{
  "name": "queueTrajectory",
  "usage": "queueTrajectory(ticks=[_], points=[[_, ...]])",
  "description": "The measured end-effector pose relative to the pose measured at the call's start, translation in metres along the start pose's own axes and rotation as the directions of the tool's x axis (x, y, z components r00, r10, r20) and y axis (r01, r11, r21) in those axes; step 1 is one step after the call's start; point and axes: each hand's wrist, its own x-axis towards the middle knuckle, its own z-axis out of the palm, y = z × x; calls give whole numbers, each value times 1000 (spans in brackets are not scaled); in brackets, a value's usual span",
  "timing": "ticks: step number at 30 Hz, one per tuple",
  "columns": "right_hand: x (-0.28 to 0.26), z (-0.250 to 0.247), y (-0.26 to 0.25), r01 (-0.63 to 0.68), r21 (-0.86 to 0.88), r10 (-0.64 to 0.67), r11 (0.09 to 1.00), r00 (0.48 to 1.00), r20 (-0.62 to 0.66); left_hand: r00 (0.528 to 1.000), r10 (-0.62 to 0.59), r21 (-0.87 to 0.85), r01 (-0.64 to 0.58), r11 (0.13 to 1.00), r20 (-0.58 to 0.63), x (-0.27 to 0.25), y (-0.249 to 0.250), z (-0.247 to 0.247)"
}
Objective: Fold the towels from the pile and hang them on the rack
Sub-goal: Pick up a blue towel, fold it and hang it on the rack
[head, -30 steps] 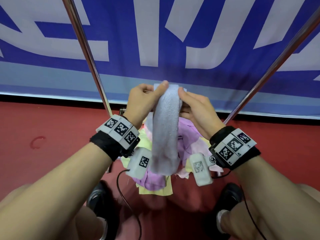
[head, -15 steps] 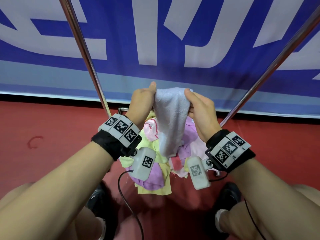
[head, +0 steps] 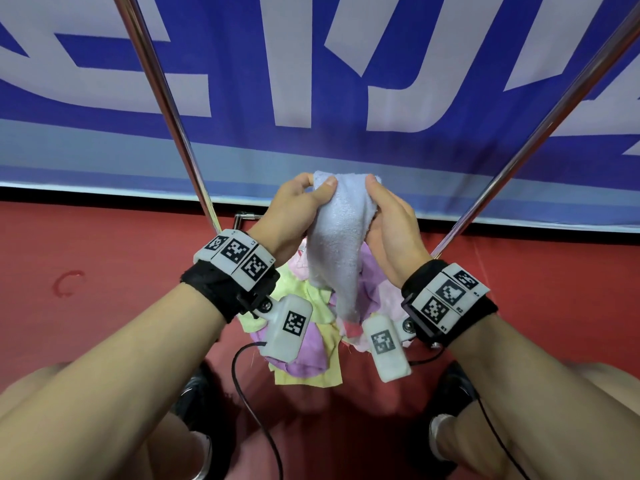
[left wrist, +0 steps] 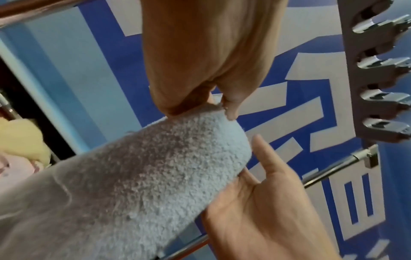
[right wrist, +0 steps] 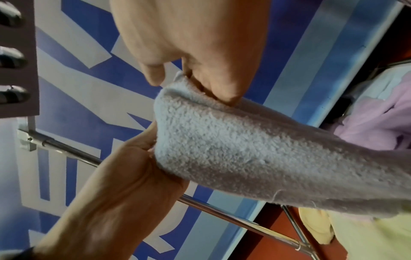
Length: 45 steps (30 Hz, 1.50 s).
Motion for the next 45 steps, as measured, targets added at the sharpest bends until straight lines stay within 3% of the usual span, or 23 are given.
queueTrajectory(ticks=[4,9,11,14,18,21,24,27,32,35,38,40,43,45], points=[[-3,-1,-2,6,65,-10,998,998,64,989,87,112,-74,991,-118,1,-4,0],[0,-1,-5,58,-32,-57,998,998,20,995,53,181,-37,983,-83,1,-8,-3],[4,-1,-8,104,-118,-105,987,994,-4,999,34,127,-32,991,-19,2,-8,-5],[7,-1,-12,155,-260,-151,953,988,36,996,19,-25,-21,999,-88,0,-6,-8],[3,-4,-6,149,-193,-135,970,987,84,983,-10,-58,0,998,-183,1,-3,-13],[3,-3,-2,124,-158,-111,980,990,90,994,-106,7,106,994,8,2,-2,-11],[6,-4,-1,152,-160,-147,975,988,43,961,-206,13,207,978,184,0,-3,-8],[10,-6,-4,214,-181,-216,960,976,12,954,-218,-1,223,975,205,-2,2,-6],[15,0,-20,192,-310,-216,931,975,-45,990,-46,140,28,990,131,-11,8,-9],[12,3,-26,126,-235,-130,964,992,1,994,54,250,-76,965,93,-17,15,-12],[3,10,-43,-47,7,45,999,988,147,996,77,168,-84,982,47,-23,32,-14],[-5,19,-53,-117,-13,115,993,948,297,994,105,112,-103,988,-18,-29,51,-17],[-18,40,-61,6,-240,76,971,940,332,973,203,153,-185,971,-107,-36,82,-23],[-25,56,-72,84,-266,3,960,950,312,944,286,225,-246,943,-166,-42,102,-31]])
